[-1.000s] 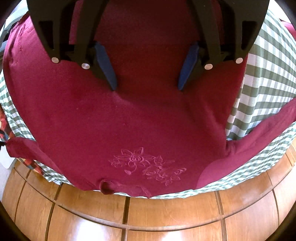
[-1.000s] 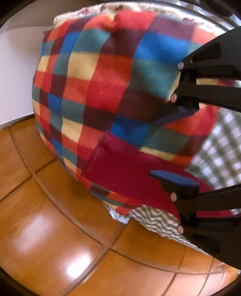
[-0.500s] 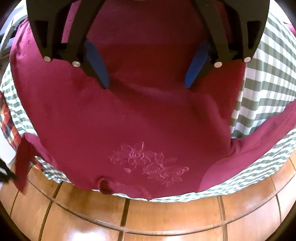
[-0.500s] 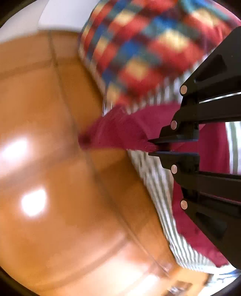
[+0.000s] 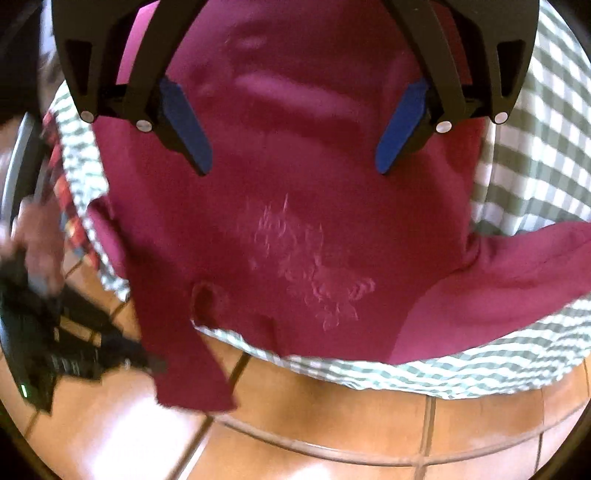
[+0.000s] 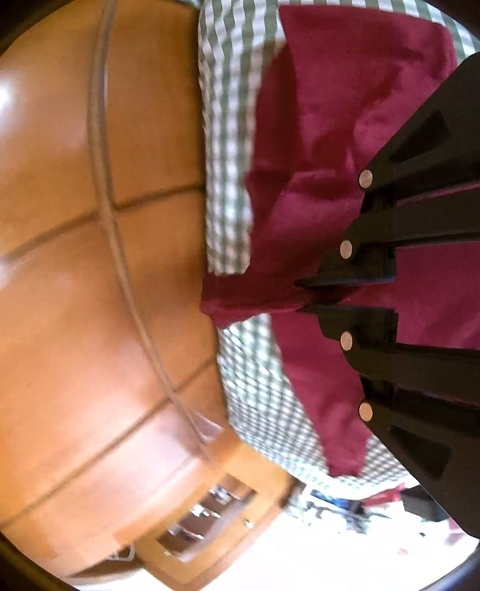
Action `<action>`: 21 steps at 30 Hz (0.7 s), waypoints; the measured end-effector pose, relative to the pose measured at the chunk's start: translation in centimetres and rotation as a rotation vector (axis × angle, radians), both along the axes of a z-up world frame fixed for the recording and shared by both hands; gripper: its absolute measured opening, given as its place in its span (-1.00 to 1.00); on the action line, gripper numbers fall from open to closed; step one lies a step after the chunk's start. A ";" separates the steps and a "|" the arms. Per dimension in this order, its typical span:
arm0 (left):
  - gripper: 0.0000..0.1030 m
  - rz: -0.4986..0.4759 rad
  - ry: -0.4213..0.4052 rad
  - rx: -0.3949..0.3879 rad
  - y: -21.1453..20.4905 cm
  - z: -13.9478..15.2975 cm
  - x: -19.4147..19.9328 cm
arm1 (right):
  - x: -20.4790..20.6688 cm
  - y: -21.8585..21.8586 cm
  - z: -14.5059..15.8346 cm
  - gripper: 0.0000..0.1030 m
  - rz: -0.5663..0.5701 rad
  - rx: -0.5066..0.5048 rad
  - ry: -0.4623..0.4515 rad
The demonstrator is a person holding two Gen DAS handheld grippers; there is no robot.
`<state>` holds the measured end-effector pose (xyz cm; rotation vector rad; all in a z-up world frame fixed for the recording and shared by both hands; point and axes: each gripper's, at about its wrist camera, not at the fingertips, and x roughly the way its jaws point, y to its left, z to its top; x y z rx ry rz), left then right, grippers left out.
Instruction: Fold small clothes
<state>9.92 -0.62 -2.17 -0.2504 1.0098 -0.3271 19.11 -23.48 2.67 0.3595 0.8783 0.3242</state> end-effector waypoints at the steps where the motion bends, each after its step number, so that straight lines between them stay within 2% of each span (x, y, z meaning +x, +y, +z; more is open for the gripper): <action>1: 0.74 0.014 -0.016 -0.010 0.2 0.3 0.4 | -0.6 -0.4 0.3 -0.03 -0.015 0.008 -0.015; 2: 0.74 0.017 -0.027 -0.016 0.3 0.4 0.7 | -1.5 -1.0 0.6 0.16 -0.038 0.016 -0.037; 7: 0.74 0.030 -0.050 -0.025 0.3 0.8 3.0 | -6.5 -7.2 0.5 0.17 -0.171 0.027 -0.052; 12: 0.70 0.043 -0.022 -0.024 0.0 -0.2 6.6 | -13.3 -14.6 -3.3 0.17 -0.363 -0.031 0.045; 16: 0.50 0.042 0.021 -0.101 -0.4 -0.9 9.4 | -16.7 -17.2 -6.2 0.17 -0.458 -0.085 0.119; 18: 0.37 0.038 0.037 -0.115 -1.2 -1.4 10.7 | -16.9 -17.5 -7.2 0.17 -0.487 -0.123 0.143; 19: 0.21 0.033 0.045 -0.114 -1.7 -1.6 11.2 | -16.8 -17.5 -7.8 0.17 -0.498 -0.152 0.153; 20: -0.10 0.025 0.052 -0.106 -2.3 -1.7 11.8 | -16.4 -17.5 -8.2 0.17 -0.504 -0.178 0.160; 21: -0.32 0.012 0.058 -0.096 -3.0 -1.7 12.2 | -16.0 -17.5 -8.6 0.17 -0.511 -0.203 0.168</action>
